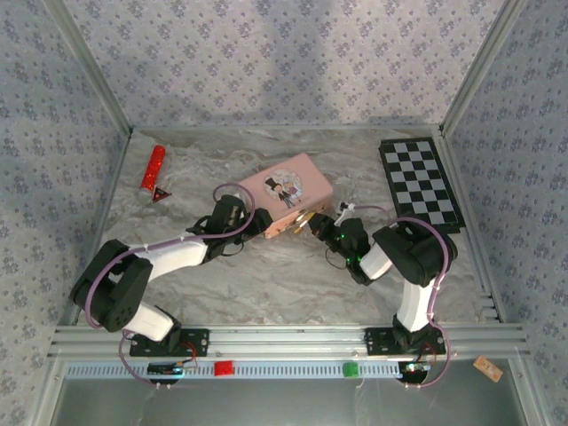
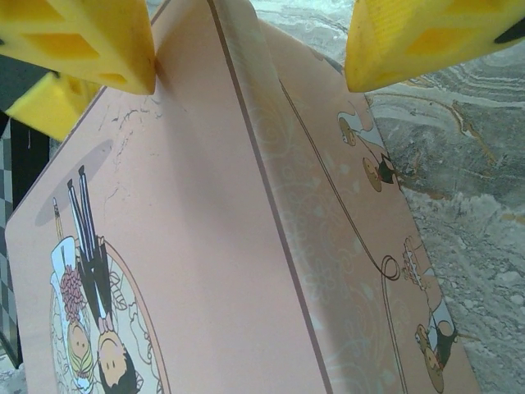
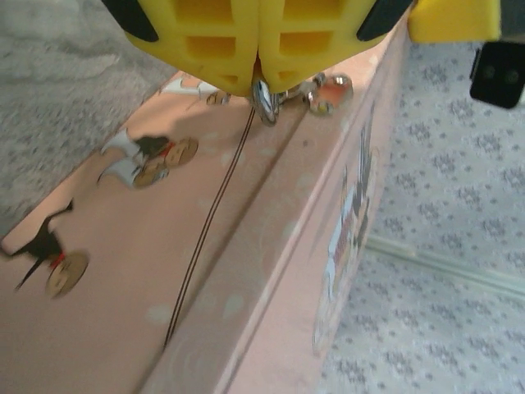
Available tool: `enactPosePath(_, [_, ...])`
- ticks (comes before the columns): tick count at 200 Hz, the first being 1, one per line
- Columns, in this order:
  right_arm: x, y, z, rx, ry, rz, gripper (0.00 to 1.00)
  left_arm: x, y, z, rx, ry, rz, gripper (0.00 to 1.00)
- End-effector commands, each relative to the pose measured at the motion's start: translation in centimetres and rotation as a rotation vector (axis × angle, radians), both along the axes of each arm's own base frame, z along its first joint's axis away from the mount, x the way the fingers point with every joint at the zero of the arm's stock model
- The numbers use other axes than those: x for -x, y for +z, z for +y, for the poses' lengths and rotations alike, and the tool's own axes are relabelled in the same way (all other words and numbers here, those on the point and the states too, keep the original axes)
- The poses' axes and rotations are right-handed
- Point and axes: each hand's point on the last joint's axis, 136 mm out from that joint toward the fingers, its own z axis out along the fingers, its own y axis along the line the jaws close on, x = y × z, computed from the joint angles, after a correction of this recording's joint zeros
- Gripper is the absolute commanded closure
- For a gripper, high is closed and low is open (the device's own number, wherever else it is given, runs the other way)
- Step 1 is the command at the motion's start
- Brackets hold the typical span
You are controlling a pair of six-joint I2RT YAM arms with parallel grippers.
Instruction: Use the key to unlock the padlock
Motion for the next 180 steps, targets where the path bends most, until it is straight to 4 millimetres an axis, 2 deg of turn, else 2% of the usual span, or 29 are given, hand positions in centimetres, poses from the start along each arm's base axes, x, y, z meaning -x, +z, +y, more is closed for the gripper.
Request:
enactPosePath(1, [-1.4,3.0,-1.7,-0.065,-0.104,-0.076,1.0,1.1,-2.8,1.5,-0.075,0.029,0.084,0.39])
enactPosePath(40, [-1.7,3.8,-2.5,-0.08,-0.138,-0.088,1.0,1.0,-2.7,1.7,-0.084,0.032,0.08,0.39])
enactPosePath(119, [-0.5,2.3,-4.7,0.027,-0.155,-0.05,1.0,0.6,-2.9,1.8,-0.095,0.033,0.081,0.38])
enactPosePath(144, [0.0,2.0,-5.5,0.074,-0.146,-0.019,1.0,-0.1,-2.7,1.7,-0.092,0.035,0.076,0.38])
enactPosePath(162, [0.5,3.1,-5.8,0.103,-0.122,-0.049,1.0,-0.8,-2.4,1.5,-0.093,0.032,0.069,0.38])
enactPosePath(180, [1.1,2.8,-6.5,0.162,-0.105,0.006,1.0,-1.4,-2.4,1.5,-0.097,0.033,0.068,0.38])
